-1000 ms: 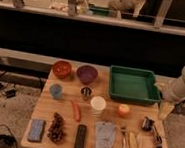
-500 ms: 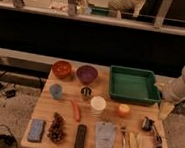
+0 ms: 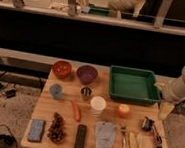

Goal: Place pepper in table surface

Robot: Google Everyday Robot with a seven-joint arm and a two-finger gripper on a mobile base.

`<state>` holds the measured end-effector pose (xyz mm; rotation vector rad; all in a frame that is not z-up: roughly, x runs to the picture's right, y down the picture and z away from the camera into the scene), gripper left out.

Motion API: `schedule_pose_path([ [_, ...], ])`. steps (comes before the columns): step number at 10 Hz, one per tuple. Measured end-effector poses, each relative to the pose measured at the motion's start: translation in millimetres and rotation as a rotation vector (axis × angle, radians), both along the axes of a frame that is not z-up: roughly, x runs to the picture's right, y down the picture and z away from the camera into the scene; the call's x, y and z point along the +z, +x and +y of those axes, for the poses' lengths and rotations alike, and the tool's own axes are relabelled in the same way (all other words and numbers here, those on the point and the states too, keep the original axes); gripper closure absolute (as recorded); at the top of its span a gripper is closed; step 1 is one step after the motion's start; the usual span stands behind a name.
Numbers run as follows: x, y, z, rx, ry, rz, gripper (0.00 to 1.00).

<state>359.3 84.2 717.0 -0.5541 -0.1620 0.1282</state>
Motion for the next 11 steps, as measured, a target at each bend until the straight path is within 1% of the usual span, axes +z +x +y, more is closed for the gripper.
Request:
schedule_pose_path([
  [1, 0.7, -0.5, -0.3, 0.002, 0.001, -0.005, 0.0],
  [3, -0.2, -6.8, 0.4, -0.014, -0.001, -0.031, 0.0],
  [6, -0.4, -25.9, 1.5, -0.068, 0.001, -0.086, 0.0],
  [8, -0.6, -36.7, 0.5, -0.096, 0.019, -0.126, 0.0],
  [10, -2.0, -50.5, -0.5, -0.13, 0.043, -0.194, 0.0],
  [11, -2.5, -55.3, -1.0, -0.14, 0.05, -0.217, 0.0],
])
